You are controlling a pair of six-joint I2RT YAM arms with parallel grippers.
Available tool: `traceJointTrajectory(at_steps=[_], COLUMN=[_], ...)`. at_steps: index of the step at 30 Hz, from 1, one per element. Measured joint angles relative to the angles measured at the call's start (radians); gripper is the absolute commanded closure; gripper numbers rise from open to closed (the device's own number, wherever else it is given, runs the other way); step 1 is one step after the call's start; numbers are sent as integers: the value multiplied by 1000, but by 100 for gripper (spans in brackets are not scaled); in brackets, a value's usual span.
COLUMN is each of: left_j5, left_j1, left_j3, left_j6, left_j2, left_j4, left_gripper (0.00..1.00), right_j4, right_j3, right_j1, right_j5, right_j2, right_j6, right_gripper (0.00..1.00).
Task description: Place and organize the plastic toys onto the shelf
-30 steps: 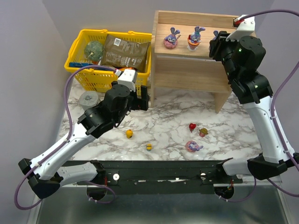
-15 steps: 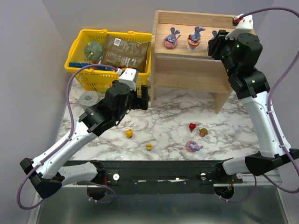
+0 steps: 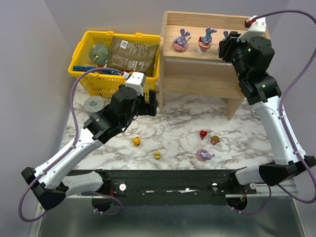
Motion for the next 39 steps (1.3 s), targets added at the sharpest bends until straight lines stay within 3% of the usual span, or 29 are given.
traceJointTrajectory(at_steps=[1, 4, 21, 39], left_j5=[0, 1, 19, 39], left_j1=[1, 3, 9, 11], left_j3=[0, 0, 0, 0], left_j6=[0, 0, 0, 0], left_j2=[0, 0, 0, 0], left_j4=[0, 0, 0, -1], left_gripper=[1, 1, 1, 1], right_j4=[5, 29, 88, 87], right_j3=[-3, -20, -87, -85], right_j1=[0, 0, 0, 0], right_j5=[0, -1, -29, -30], right_j2=[0, -5, -47, -53], right_j6=[1, 4, -15, -23], right_gripper=[76, 70, 44, 29])
